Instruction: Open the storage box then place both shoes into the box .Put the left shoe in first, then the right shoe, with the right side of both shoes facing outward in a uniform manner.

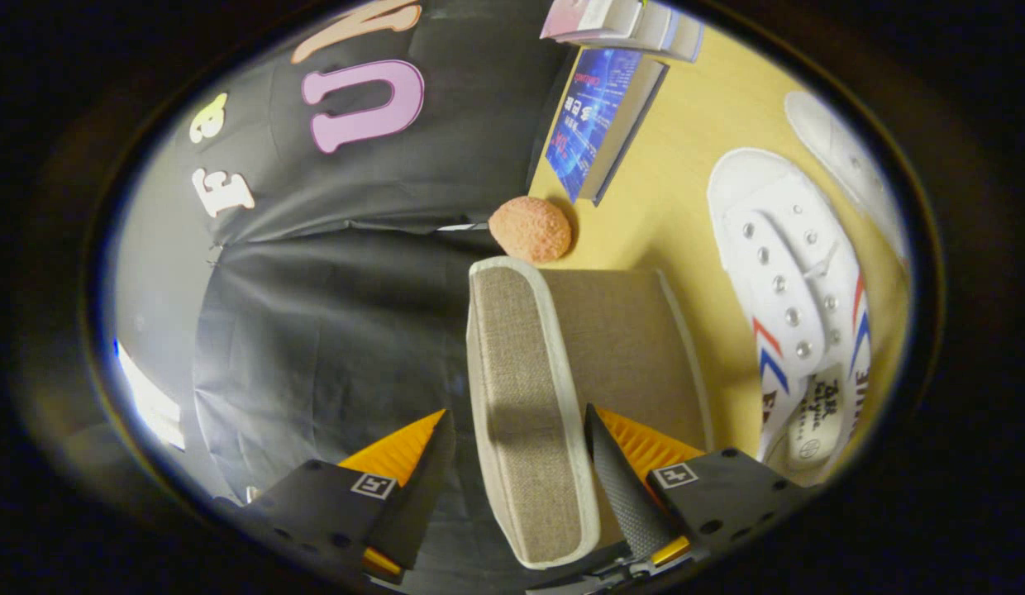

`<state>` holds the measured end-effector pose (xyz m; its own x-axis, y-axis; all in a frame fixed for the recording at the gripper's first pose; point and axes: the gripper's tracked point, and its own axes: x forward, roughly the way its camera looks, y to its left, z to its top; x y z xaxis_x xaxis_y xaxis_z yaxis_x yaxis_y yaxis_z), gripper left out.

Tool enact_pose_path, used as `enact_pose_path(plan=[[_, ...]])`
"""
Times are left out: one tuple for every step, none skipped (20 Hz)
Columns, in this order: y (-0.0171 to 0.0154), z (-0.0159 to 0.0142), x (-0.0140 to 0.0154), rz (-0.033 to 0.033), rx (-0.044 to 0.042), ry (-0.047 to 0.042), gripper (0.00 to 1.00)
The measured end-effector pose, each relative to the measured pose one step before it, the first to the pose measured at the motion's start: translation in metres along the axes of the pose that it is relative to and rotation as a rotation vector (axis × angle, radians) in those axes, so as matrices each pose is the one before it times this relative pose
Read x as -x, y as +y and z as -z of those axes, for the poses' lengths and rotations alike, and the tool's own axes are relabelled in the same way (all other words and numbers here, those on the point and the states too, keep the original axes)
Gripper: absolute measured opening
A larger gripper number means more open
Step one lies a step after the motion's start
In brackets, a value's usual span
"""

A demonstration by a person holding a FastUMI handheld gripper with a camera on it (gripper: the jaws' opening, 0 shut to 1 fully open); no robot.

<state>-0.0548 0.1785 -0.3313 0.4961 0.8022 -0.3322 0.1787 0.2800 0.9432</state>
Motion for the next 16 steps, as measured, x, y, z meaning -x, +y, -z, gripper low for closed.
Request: enact_pose_path(plan=[[0.00263,0.00022,0.00029,-0.00546,-0.00114,0.00505,0.96],[0.00382,-0.00038,0.00279,-0.01028,-0.00327,0.00353,0.96],[0.00475,-0.0009,0.00376,-0.01139,-0.00163,0.00042,0.96],[0.0047,-0.00159,0.00303,-0.01232,-0.0024,-0.00303,0.96],[0.00655,-0.00045,0.0039,-0.01658,-0.00325,-0.0037,0.95],[0.0042,-0.0032,0.00265,-0.0081,0.00299,-0.01375,0.95],[-0.00243,-0.00207,-0.00195,0.02151,0.00392,-0.02636,0.76],[-0.00011,-0.0109,0.00575,0.01287,0.00665,-0.02323,0.57],[0.00364,-0.00044,0.00043,-0.01018,-0.00738,0.00616,0.38],[0.00047,0.00042,-0.00004,-0.00038,-0.0074,0.00761,0.38],[-0.00077,0.00144,0.0011,0.00351,0.00466,0.01369,0.38],[-0.00097,0.00195,-0.00003,0.00329,0.01605,0.01426,0.38],[0.00094,0.00474,0.00075,0.00182,0.0168,0.01361,0.38],[-0.00016,0.00429,-0.00082,0.00216,0.01582,0.01305,0.38],[-0.00119,0.00464,-0.00002,0.00708,0.01583,0.01379,0.38],[-0.00144,0.00351,-0.00063,0.00918,0.01335,0.0126,0.38]])
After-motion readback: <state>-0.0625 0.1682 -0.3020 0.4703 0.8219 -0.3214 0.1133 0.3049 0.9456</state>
